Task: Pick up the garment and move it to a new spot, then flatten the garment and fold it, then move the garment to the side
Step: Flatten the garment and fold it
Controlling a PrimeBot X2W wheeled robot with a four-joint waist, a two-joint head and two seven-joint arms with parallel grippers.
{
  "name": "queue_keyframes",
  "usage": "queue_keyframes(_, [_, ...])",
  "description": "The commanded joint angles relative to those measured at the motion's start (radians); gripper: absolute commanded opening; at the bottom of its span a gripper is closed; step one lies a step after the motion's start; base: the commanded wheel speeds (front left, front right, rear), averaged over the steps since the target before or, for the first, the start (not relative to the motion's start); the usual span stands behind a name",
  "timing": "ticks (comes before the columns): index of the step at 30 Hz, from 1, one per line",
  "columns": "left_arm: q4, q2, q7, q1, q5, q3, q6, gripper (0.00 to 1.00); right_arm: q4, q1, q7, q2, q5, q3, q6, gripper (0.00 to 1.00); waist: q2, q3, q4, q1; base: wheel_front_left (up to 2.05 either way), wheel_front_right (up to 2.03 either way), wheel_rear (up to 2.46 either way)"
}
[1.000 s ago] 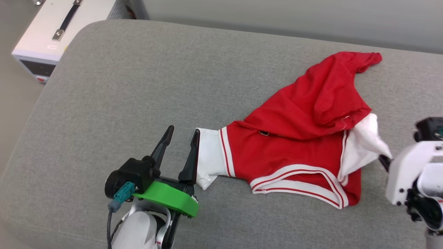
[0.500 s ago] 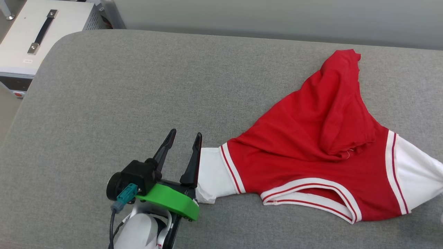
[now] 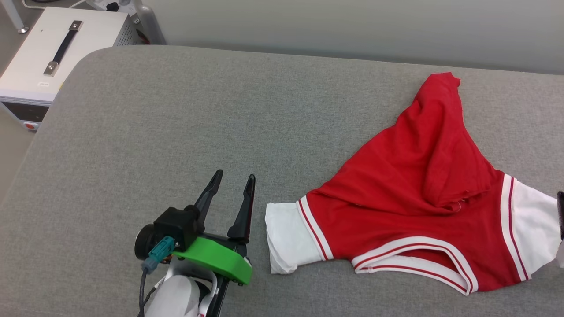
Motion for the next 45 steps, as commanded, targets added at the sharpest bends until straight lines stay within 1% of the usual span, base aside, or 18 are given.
queue_keyframes(1, [0.001,0.008,-0.006,0.012,-0.008,0.002,-0.003,1.00,-0.027,-0.010,-0.047,0.005,0.018,0.016,-0.001,1.00,0.0000,-0.012,-0.012,0.0000,0.00,0.00,0.00])
queue_keyframes(4, [-0.002,0.009,-0.006,0.016,-0.021,0.001,-0.003,1.00,-0.086,0.003,-0.170,0.012,0.037,0.031,-0.001,1.00,0.0000,-0.019,-0.020,0.0000,0.00,0.00,0.00])
queue_keyframes(8, [0.000,0.015,-0.006,0.019,-0.037,-0.011,-0.003,1.00,-0.155,0.037,-0.331,0.057,0.073,0.036,-0.001,1.00,0.0000,-0.025,-0.033,0.0000,0.00,0.00,0.00])
queue_keyframes(11, [0.037,0.038,-0.005,0.017,-0.041,-0.031,-0.003,1.00,-0.188,0.059,-0.434,0.095,0.099,0.033,-0.001,1.00,0.0000,-0.021,-0.048,0.0000,0.00,0.00,0.00])
queue_keyframes(13, [0.052,0.046,0.036,-0.002,-0.047,-0.035,-0.003,1.00,-0.194,0.072,-0.480,0.104,0.101,0.030,-0.001,1.00,0.0000,-0.015,-0.053,0.0000,0.00,0.00,0.00])
queue_keyframes(15, [0.054,0.057,0.122,-0.029,-0.052,-0.046,-0.002,1.00,-0.198,0.085,-0.506,0.108,0.104,0.033,-0.001,1.00,0.0000,-0.011,-0.057,0.0000,0.00,0.00,0.00])
queue_keyframes(19, [0.015,0.088,0.344,-0.102,-0.053,-0.065,0.011,1.00,-0.212,0.092,-0.505,0.120,0.096,0.024,-0.001,1.00,0.0000,0.006,-0.066,0.0000,0.00,0.00,0.00])
queue_keyframes(22, [0.005,0.112,0.605,-0.141,-0.079,-0.094,0.015,1.00,-0.236,0.087,-0.491,0.135,0.087,0.034,-0.001,1.00,0.0000,0.021,-0.076,0.0000,0.00,0.00,0.00])
queue_keyframes(24, [-0.011,0.125,0.737,-0.162,-0.093,-0.103,0.022,1.00,-0.250,0.081,-0.483,0.145,0.080,0.046,-0.001,1.00,0.0000,0.031,-0.087,0.0000,0.00,0.00,0.00])
queue_keyframes(26, [-0.020,0.140,0.838,-0.173,-0.094,-0.112,0.037,1.00,-0.263,0.073,-0.478,0.153,0.077,0.060,-0.001,1.00,0.0000,0.044,-0.101,0.0000,0.00,0.00,0.00])
queue_keyframes(28, [-0.024,0.147,0.909,-0.175,-0.097,-0.118,0.051,1.00,-0.273,0.065,-0.475,0.159,0.075,0.073,-0.001,1.00,0.0000,0.056,-0.113,0.0000,0.00,0.00,0.00])
queue_keyframes(30, [-0.025,0.146,0.940,-0.176,-0.100,-0.120,0.065,1.00,-0.279,0.062,-0.473,0.162,0.075,0.081,-0.001,1.00,0.0000,0.068,-0.124,0.0000,0.00,0.00,0.00])
queue_keyframes(34, [-0.005,0.141,0.951,-0.173,-0.095,-0.124,0.085,1.00,-0.284,0.062,-0.471,0.164,0.075,0.082,-0.001,1.00,0.0000,0.085,-0.140,0.0000,0.00,0.00,0.00])
queue_keyframes(39, [0.044,0.145,0.956,-0.176,-0.088,-0.132,0.092,1.00,-0.291,0.056,-0.472,0.160,0.072,0.093,-0.001,1.00,0.0000,0.108,-0.156,0.0000,0.00,0.00,0.00])
queue_keyframes(41, [0.066,0.147,0.971,-0.175,-0.091,-0.139,0.087,1.00,-0.291,0.052,-0.474,0.160,0.071,0.094,-0.001,1.00,0.0000,0.113,-0.159,0.0000,0.00,0.00,0.00])
queue_keyframes(42, [0.075,0.150,0.980,-0.176,-0.091,-0.144,0.084,0.44,-0.291,0.050,-0.475,0.161,0.070,0.094,-0.001,1.00,0.0000,0.116,-0.160,0.0000,0.00,0.00,0.00])
queue_keyframes(43, [0.079,0.154,0.982,-0.177,-0.088,-0.147,0.083,0.00,-0.291,0.049,-0.476,0.162,0.069,0.094,-0.001,1.00,0.0000,0.118,-0.160,0.0000,0.00,0.00,0.00])
queue_keyframes(45, [0.079,0.166,0.972,-0.184,-0.077,-0.152,0.079,0.00,-0.290,0.048,-0.479,0.163,0.068,0.092,-0.001,1.00,0.0000,0.120,-0.159,0.0000,0.00,0.00,0.00])
